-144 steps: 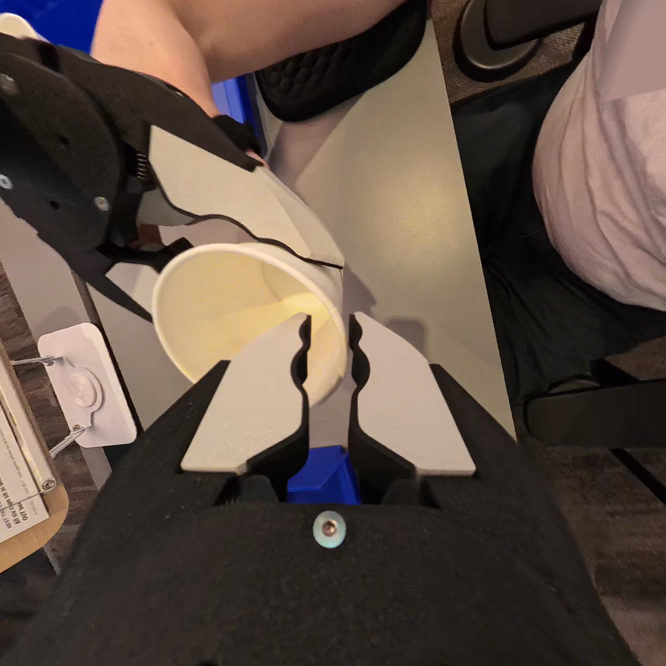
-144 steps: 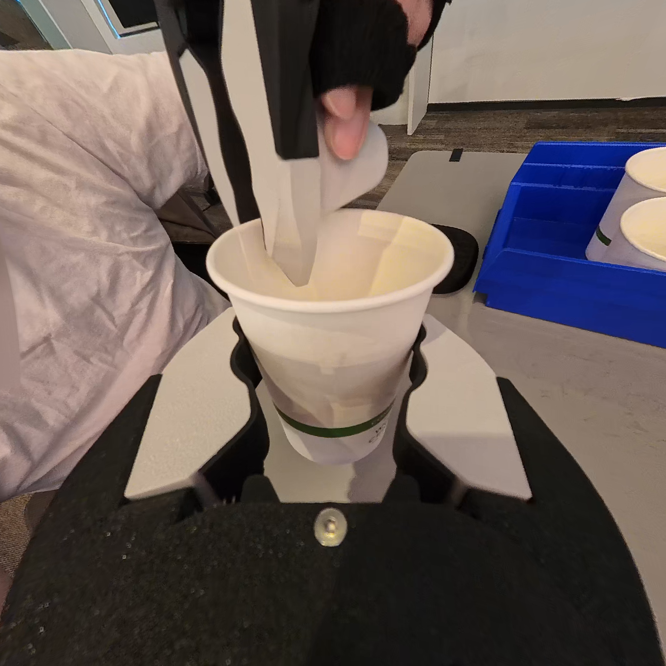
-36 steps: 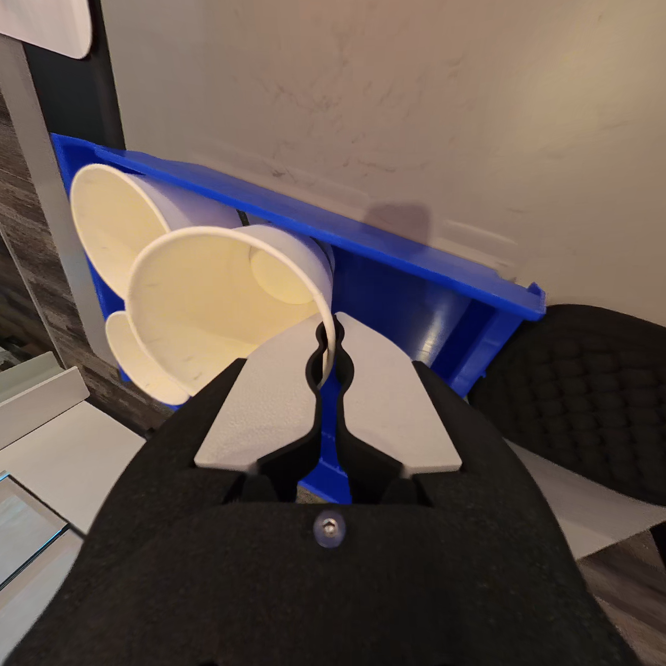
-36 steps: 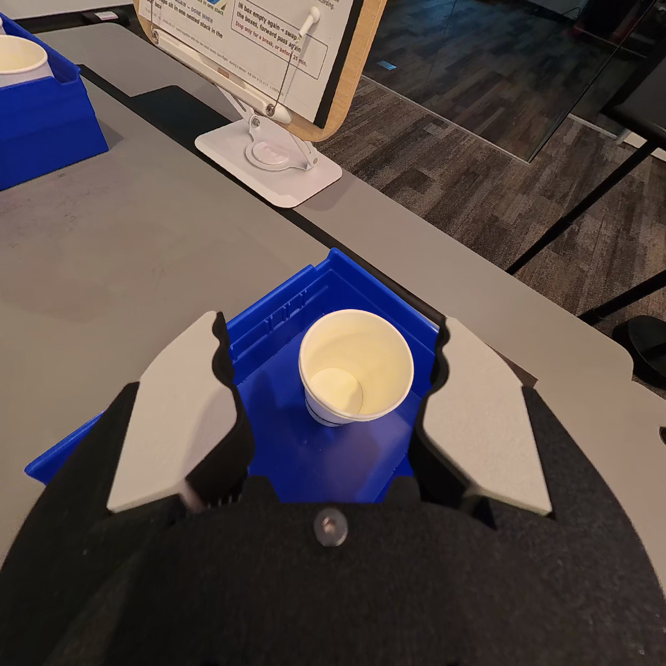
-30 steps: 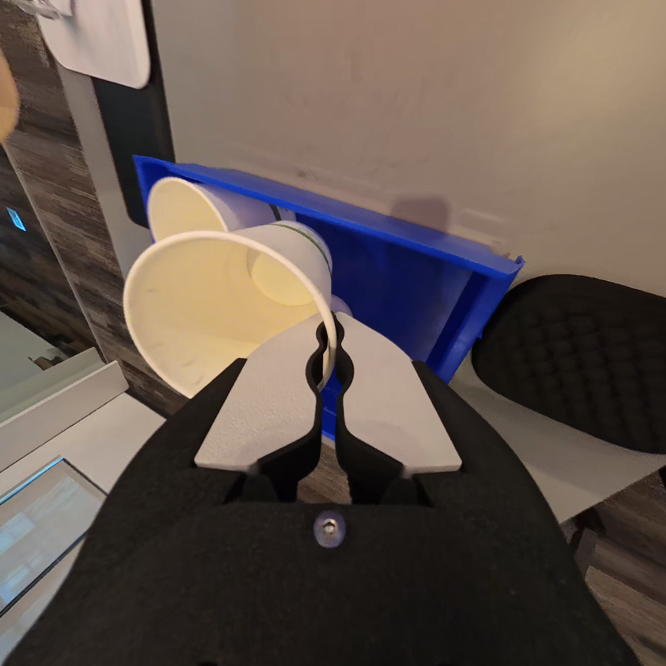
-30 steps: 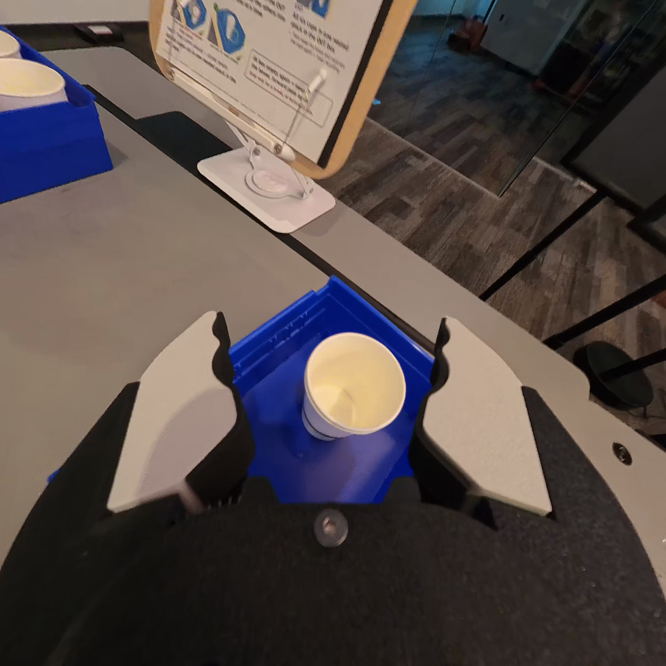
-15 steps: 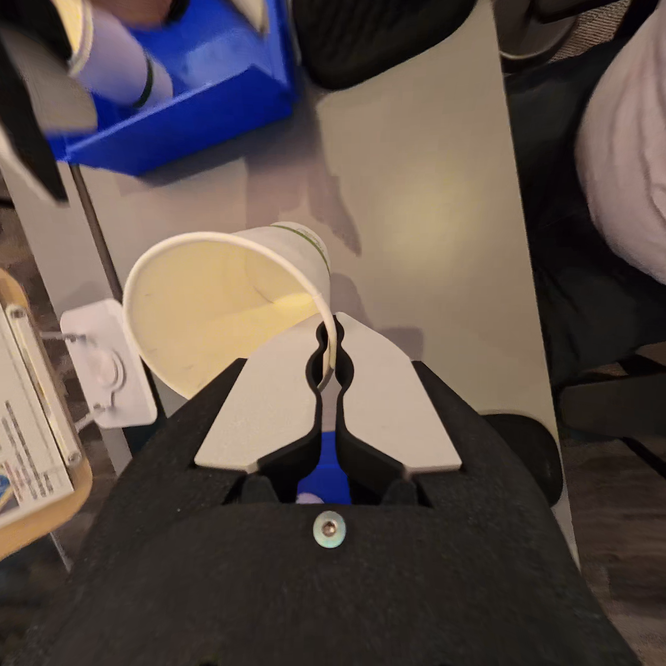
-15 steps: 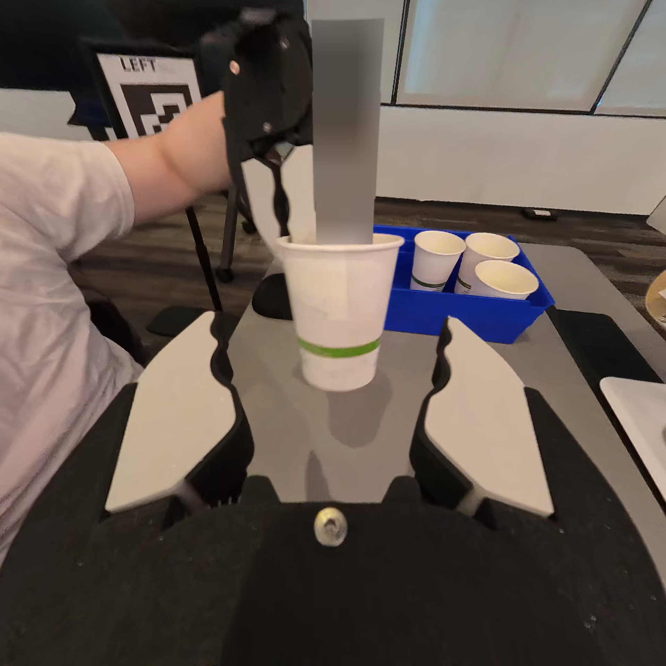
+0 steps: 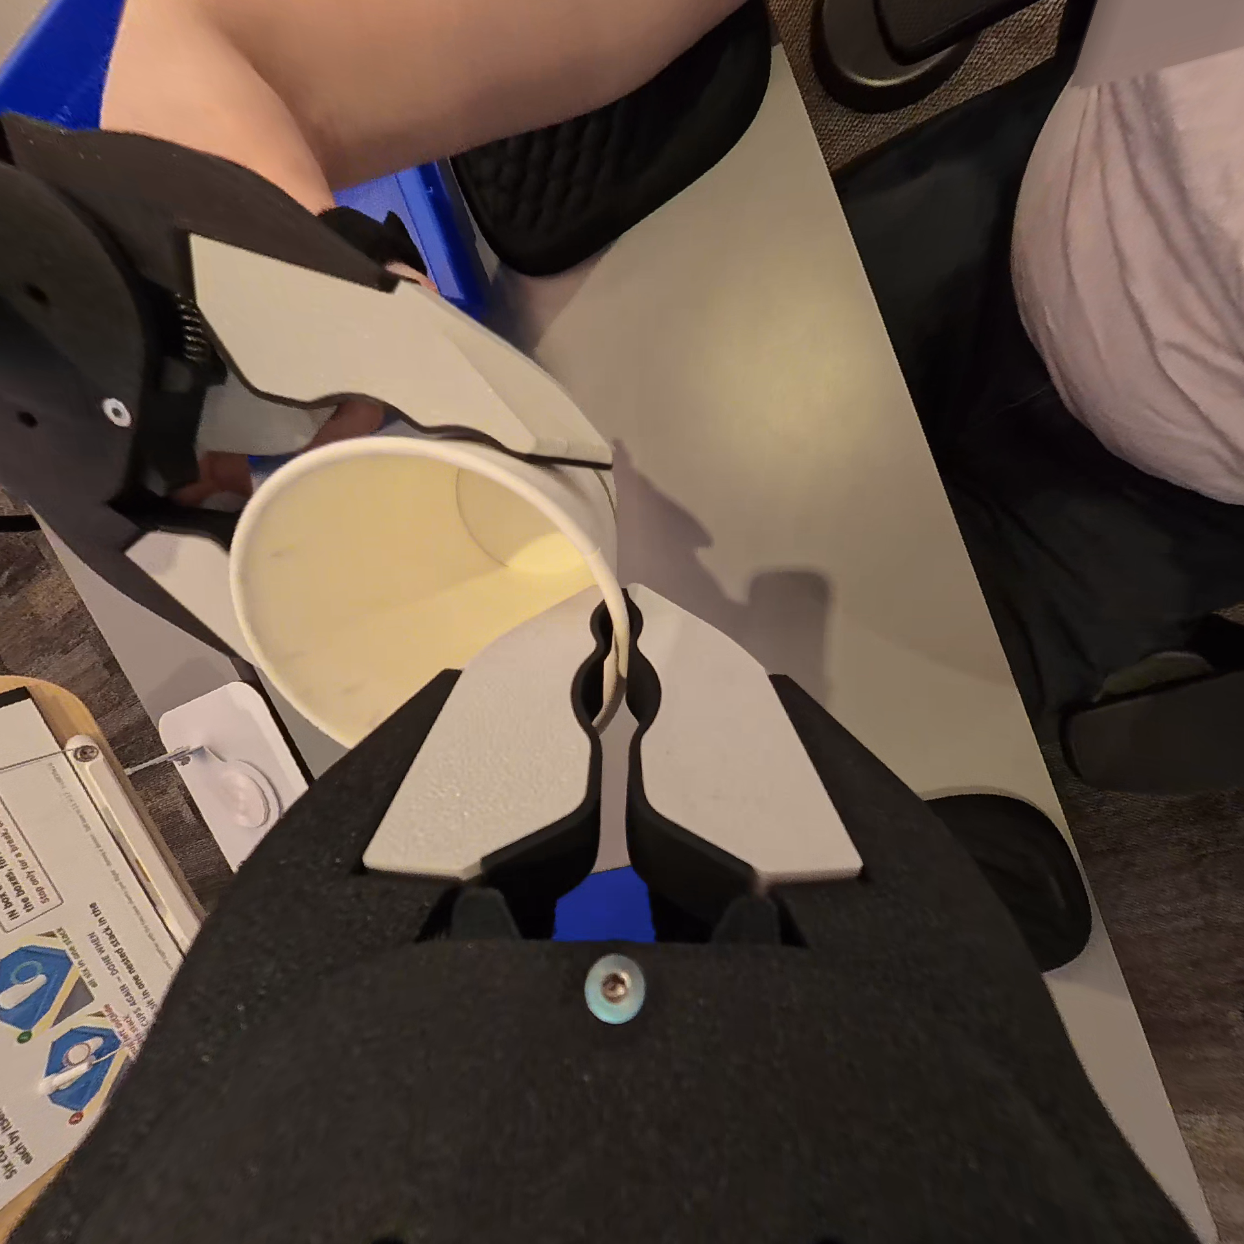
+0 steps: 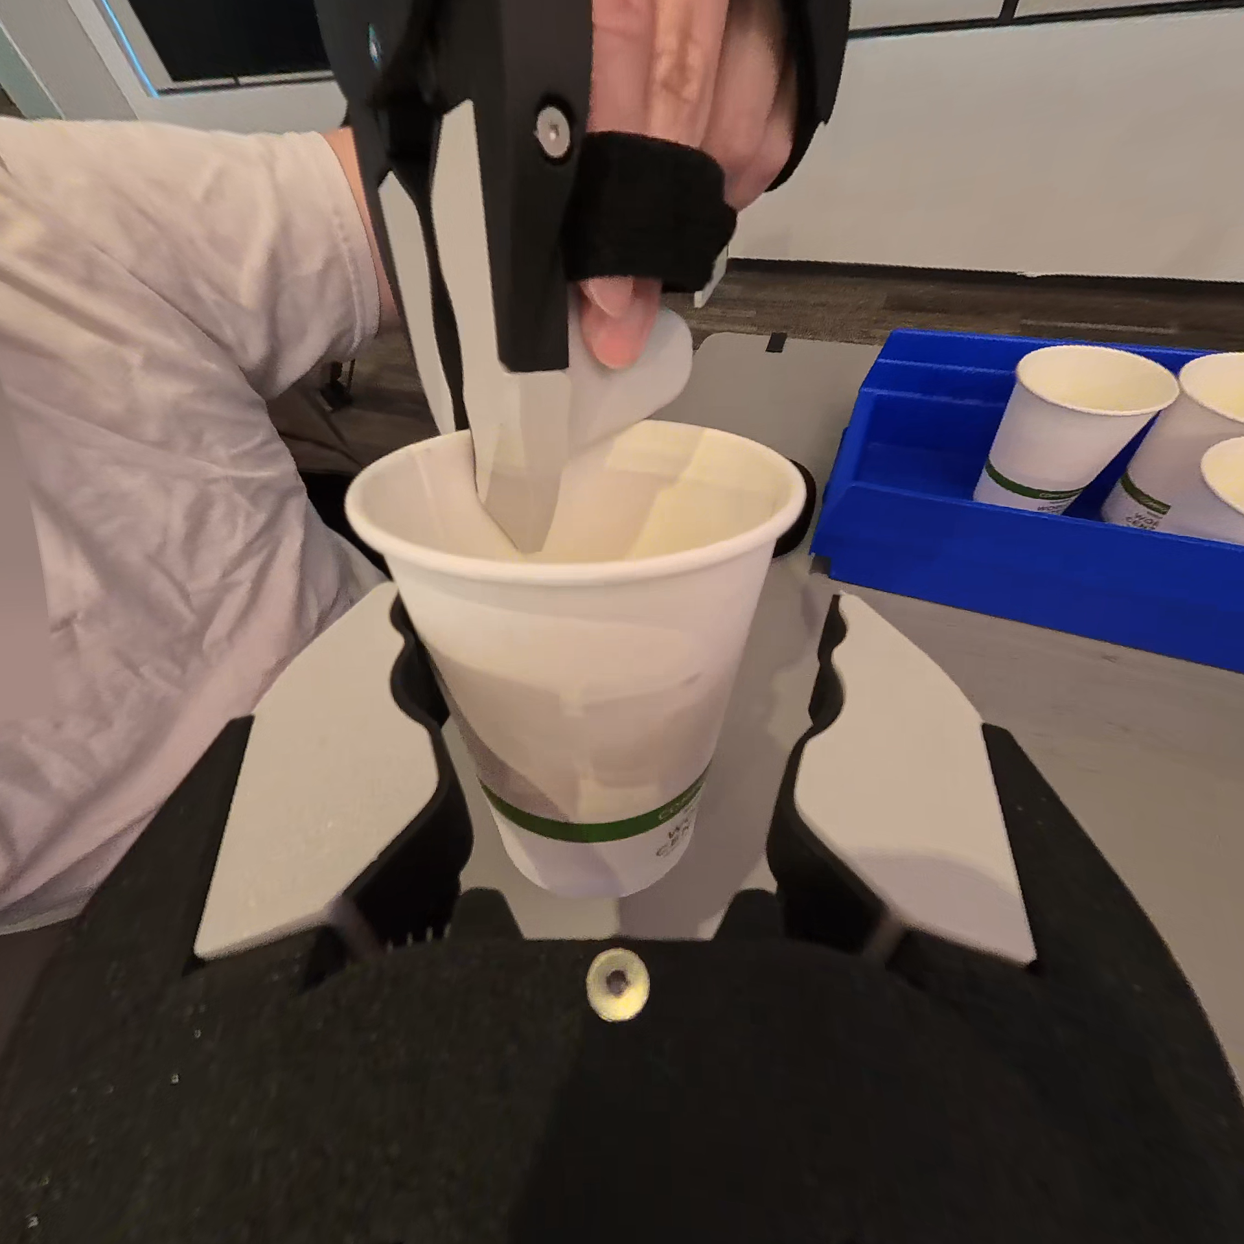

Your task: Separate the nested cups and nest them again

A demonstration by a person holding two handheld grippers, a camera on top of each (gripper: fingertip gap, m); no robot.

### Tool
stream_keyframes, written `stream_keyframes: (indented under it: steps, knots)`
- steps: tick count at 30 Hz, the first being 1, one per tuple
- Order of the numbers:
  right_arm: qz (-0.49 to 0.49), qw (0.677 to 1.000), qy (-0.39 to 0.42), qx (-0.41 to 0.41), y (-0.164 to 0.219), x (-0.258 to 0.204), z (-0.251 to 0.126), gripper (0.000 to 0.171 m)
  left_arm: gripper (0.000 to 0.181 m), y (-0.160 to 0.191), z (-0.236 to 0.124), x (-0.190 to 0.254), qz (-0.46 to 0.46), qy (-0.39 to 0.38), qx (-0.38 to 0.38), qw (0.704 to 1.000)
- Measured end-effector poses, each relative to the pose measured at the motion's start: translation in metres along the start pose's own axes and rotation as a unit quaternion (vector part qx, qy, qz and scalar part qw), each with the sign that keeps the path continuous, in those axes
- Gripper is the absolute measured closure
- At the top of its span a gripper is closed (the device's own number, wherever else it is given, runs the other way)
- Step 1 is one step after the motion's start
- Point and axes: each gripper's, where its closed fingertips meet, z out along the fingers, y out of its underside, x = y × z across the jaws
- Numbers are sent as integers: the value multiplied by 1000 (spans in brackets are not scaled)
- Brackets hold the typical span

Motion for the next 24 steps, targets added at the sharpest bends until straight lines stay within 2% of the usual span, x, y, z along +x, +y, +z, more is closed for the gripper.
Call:
stream_keyframes:
  steps: [5, 13, 18, 24]
  knots:
    - [1, 1000, -31, 1, 1, -6, 3, 80, 181, 4, 1, 1, -2, 1, -5, 1000]
    - [13, 998, -43, -33, 15, -6, 10, 82, 179, 10, 7, 7, 1, 13, -25, 1000]
    - [12, 999, -39, -22, 12, -3, 10, 83, 179, 12, 7, 4, 1, -2, -26, 1000]
    - [12, 1000, -27, -8, 10, 3, 6, 84, 159, 7, -4, -10, -25, -43, 2, 999]
